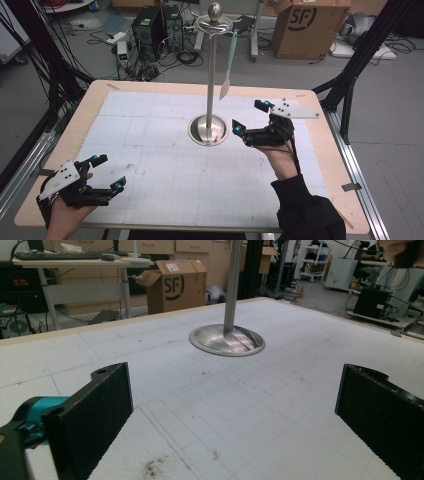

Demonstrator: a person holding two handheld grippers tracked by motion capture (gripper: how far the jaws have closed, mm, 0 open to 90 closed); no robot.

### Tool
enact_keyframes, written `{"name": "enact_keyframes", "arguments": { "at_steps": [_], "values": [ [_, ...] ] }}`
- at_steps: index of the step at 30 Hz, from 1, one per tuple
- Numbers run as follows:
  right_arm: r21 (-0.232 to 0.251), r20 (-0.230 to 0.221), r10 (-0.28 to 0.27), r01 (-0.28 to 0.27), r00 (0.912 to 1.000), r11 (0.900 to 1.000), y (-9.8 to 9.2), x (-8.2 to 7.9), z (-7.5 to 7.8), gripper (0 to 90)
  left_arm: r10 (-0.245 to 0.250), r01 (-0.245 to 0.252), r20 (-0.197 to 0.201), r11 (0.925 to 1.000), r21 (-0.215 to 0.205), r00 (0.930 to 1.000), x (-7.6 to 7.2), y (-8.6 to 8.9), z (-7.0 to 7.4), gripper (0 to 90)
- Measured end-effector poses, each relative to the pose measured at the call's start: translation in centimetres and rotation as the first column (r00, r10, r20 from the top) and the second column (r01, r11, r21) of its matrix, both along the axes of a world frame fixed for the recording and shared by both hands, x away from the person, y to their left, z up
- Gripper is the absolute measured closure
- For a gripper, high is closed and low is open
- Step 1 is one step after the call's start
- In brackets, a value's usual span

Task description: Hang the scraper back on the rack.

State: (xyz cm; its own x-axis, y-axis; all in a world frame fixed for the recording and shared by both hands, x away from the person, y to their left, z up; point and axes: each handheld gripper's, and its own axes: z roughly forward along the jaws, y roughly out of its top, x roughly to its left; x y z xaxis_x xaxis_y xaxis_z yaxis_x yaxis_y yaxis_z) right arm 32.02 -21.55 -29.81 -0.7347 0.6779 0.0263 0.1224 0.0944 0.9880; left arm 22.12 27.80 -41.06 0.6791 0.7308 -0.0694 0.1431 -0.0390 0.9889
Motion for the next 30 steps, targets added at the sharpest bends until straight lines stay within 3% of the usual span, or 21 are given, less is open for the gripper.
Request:
{"name": "enact_keyframes", "arguments": {
  "at_steps": [4,12,21,24,30],
  "values": [
    [0.002,0.017,0.027,-0.027,0.9995,1.0,-0.5,-1.4,-1.2,0.0,0.002,-0.002,0.02,1.0,-0.009,0.9998,0.1,-0.2,0.0,2.4],
    [0.006,0.037,0.034,-0.034,0.9987,0.999,-2.1,-4.1,-4.2,0.0,-0.008,0.008,0.012,0.9999,-0.01,0.9999,0.3,-0.6,-0.1,2.4],
    [-0.028,-0.054,0.051,-0.053,0.9972,0.998,-3.8,-5.6,-9.2,0.1,-0.011,0.011,0.006,0.9999,-0.004,0.9999,0.3,-0.7,-0.3,2.4],
    [-0.054,-0.07,0.046,-0.05,0.9965,0.997,-4.2,-5.8,-9.6,0.0,-0.01,0.011,0.008,0.9999,-0.006,0.9999,0.3,-0.6,-0.2,2.4],
    [-0.013,-0.052,0.032,-0.032,0.9982,0.999,-6.1,-6.8,-9.8,0.1,-0.004,0.004,0.015,0.9999,-0.01,0.9999,0.2,-0.3,0.0,2.4]
  ]
}}
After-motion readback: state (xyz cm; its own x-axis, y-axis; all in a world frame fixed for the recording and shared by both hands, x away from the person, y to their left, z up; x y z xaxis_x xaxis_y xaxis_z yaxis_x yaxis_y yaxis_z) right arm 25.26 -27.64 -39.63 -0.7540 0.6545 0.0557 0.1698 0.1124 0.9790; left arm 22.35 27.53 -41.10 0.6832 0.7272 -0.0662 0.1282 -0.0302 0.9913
